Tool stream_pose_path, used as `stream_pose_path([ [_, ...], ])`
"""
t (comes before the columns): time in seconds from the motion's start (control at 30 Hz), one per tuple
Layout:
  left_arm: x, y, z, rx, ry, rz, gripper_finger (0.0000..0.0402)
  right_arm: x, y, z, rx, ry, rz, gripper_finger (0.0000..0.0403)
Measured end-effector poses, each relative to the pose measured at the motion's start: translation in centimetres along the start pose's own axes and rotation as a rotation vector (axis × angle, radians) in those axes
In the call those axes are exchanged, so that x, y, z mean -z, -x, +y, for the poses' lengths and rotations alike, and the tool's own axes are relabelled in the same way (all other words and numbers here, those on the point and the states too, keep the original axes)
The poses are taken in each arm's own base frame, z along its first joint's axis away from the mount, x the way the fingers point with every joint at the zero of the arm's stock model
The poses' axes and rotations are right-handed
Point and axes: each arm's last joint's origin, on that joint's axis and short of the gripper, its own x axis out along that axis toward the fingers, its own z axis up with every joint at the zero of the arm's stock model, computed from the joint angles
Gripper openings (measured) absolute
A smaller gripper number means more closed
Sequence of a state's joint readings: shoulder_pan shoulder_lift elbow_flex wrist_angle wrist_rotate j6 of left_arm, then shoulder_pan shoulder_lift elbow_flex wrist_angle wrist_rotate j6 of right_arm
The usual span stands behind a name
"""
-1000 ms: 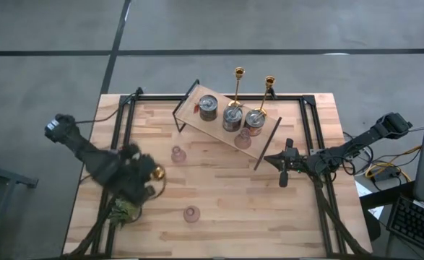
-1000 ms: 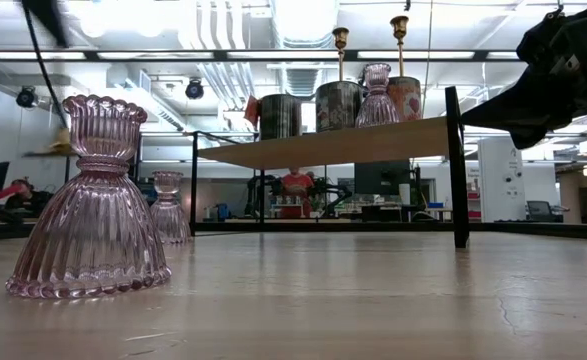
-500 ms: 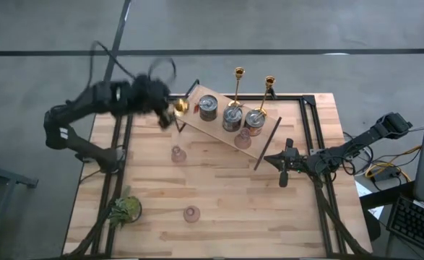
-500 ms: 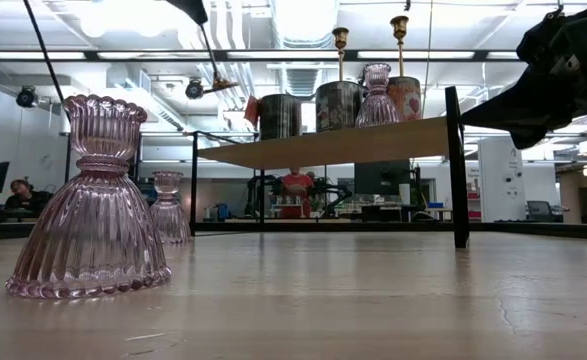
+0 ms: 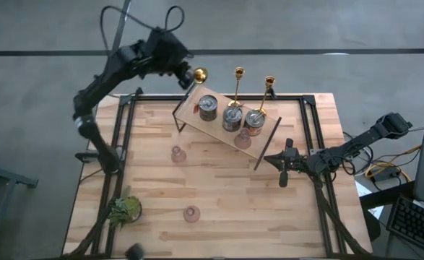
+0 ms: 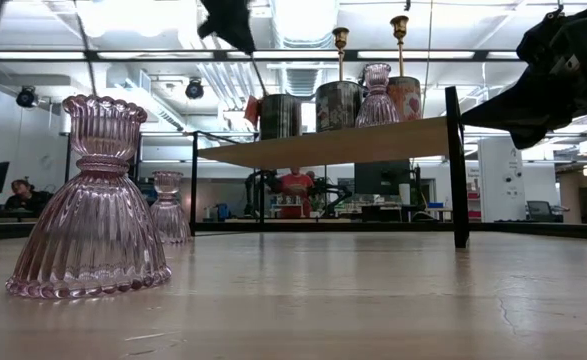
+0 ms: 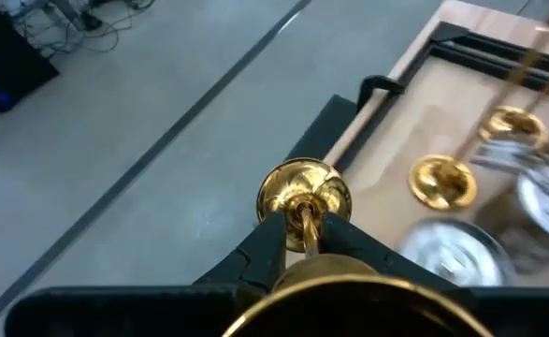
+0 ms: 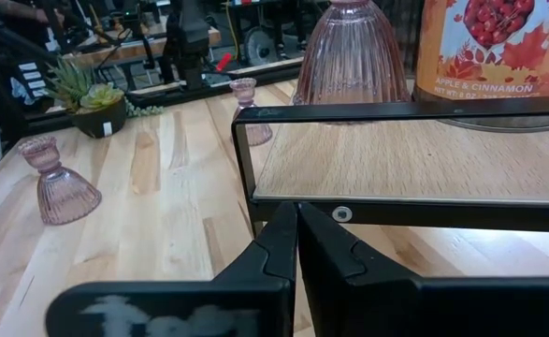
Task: Pick & Place candle stick holders
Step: Put the gold candle holder on the shelf aligned with the other gold candle holders
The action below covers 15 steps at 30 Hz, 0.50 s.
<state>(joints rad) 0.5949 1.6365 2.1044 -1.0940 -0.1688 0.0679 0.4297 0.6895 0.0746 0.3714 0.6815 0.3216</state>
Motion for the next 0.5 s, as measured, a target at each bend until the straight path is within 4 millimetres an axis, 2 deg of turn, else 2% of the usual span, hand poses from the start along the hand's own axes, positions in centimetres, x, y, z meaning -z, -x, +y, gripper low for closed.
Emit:
stream_pose_path([
  [0.23, -1.8, -4.1, -0.5, 0.106, -0.097, 0.074, 0.0069, 0.0, 0.0, 0.0, 0.000, 0.000, 0.000, 0.0008],
  [0.4, -1.0, -6.6, -1.0, 0.185, -0.129, 0.124, 0.0070, 0.0, 0.0, 0.0, 0.000, 0.000, 0.000, 0.0008],
  [0.5, -0.8, -7.1, -1.2, 0.200, -0.143, 0.128, 0.0070, 0.0, 0.0, 0.0, 0.000, 0.000, 0.000, 0.0008],
])
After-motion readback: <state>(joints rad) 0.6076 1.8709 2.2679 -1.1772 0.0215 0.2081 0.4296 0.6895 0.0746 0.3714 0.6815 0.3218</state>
